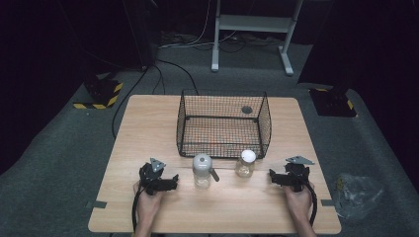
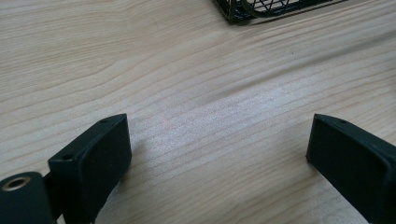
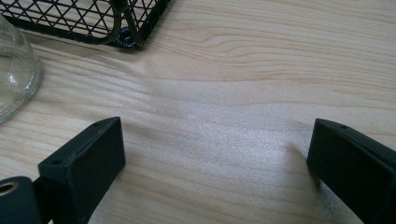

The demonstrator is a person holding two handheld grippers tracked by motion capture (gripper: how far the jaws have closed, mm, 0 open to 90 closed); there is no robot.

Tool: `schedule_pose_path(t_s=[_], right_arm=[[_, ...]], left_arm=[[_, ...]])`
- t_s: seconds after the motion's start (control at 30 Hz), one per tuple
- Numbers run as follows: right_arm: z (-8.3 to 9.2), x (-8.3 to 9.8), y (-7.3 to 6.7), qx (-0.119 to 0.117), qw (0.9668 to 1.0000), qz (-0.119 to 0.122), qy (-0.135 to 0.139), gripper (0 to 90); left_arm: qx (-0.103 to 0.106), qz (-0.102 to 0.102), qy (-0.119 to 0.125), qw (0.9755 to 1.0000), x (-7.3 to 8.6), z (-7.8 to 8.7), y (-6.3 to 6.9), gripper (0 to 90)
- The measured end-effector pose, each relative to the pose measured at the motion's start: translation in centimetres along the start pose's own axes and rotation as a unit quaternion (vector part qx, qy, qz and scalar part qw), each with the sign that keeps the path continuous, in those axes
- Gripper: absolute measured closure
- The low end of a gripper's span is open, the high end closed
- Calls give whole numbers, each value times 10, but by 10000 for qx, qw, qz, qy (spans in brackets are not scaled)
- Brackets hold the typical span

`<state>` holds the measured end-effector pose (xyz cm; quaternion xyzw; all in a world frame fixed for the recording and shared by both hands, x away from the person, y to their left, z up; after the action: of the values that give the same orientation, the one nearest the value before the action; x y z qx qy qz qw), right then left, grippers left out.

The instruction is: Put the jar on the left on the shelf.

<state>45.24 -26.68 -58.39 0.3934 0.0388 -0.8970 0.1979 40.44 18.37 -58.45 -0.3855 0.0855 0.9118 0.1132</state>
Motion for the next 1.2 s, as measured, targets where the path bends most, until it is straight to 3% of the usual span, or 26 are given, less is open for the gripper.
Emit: schedule_pose_path(t_s=[0.5, 0.77, 1.2], right_arm=[[0, 0, 0, 0, 10000, -5, 1, 39], [0, 0, 0, 0, 10000, -11, -1, 39], [0, 0, 0, 1, 10000, -4, 2, 40]], left_arm=[[-8, -4, -22, 10000, 0, 0, 0, 52], [84, -27, -153, 9998, 2, 4, 3, 39], [430, -149, 179, 9988, 0, 31, 20, 50]])
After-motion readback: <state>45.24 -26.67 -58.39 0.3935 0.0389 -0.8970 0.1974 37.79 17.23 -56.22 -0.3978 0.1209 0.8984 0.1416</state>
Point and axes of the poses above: each handheld gripper's, and its own axes: z roughly backward along the jaws, x roughly out of its underside, y roughly to its right, the point moved 6 cm from there along -z, roughly forward along the jaws, and after that the axes turned 6 degrees about z, right-handed, at the moved point
